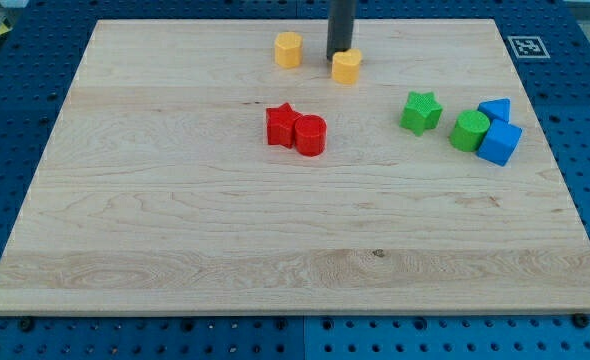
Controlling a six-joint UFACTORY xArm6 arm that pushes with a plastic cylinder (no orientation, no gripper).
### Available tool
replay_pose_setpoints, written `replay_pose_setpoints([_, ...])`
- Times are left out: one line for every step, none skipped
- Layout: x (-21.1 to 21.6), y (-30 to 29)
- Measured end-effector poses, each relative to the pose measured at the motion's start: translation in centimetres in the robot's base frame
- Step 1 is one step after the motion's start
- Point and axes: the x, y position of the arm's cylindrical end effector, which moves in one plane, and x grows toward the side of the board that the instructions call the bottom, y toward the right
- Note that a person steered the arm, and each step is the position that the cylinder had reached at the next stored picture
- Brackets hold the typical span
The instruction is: Slide yellow hexagon closer to yellow heart
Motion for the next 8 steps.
replay_pose_setpoints([3.5,1.1])
replay_pose_setpoints([5.8,1.4])
replay_pose_setpoints([5.8,0.2])
replay_pose_setpoints([5.8,-4.3])
replay_pose_setpoints([4.2,-9.6])
replay_pose_setpoints([-1.7,-10.9])
replay_pose_setpoints([-2.7,-10.9])
replay_pose_setpoints([-3.0,-12.6])
